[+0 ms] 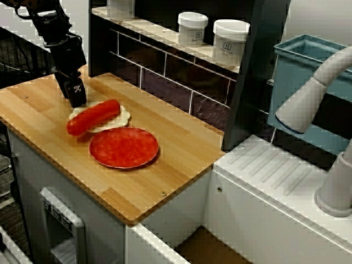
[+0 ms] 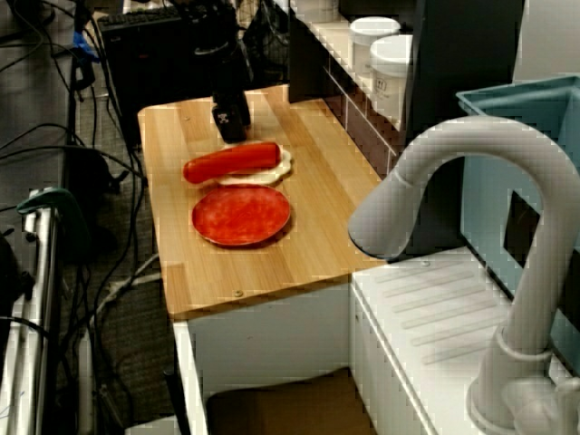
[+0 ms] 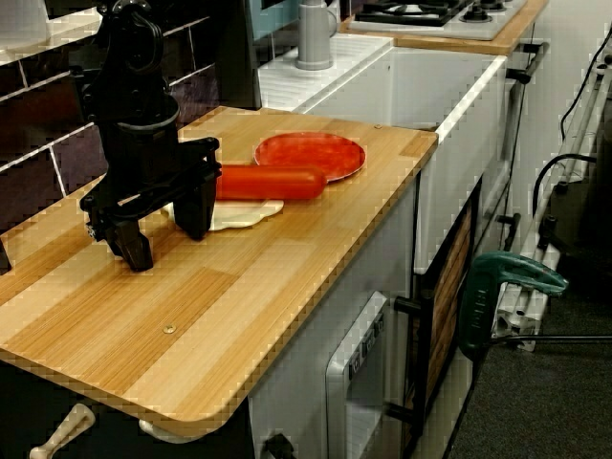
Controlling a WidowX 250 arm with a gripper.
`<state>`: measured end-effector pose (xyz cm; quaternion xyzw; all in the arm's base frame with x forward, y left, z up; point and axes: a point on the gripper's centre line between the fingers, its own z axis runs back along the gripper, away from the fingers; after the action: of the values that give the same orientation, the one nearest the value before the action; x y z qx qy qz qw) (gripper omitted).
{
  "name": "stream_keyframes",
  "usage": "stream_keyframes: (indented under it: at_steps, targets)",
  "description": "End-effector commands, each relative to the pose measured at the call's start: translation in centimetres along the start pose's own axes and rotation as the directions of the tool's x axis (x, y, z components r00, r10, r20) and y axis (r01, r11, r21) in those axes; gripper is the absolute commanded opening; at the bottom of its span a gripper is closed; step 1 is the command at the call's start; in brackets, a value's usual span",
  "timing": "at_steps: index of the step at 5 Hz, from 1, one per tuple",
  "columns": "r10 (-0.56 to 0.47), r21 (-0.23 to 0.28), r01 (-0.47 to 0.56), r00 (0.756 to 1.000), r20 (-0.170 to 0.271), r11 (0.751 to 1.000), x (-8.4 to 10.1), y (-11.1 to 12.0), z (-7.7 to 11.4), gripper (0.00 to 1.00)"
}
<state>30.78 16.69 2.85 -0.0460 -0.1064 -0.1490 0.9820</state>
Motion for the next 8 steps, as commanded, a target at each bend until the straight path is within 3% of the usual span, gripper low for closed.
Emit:
stream_keyframes:
  at_steps: [1,2,3,4,5,7,8]
  targets:
    - [-0.014,0.023,0.011,0.995,0.098,1.0,-0.8,1.4,6.8,1.0]
    - [-0.036,0.005,0.036,0.994,0.103,0.999,-0.5,1.1,8.2,1.0]
    - [-0.065,-0.027,0.068,0.993,0.094,0.997,1.5,0.5,9.1,1.0]
    - [-0.06,-0.013,0.061,0.996,0.069,0.998,2.2,-1.8,8.3,1.0]
    - [-0.006,0.02,0.006,0.999,0.034,1.0,2.1,-4.5,7.6,1.0]
    - [0.145,0.009,-0.145,0.988,-0.052,0.989,1.8,-8.3,7.4,1.0]
    - [0.18,0.023,-0.179,0.983,-0.044,0.984,1.7,-9.1,7.5,1.0]
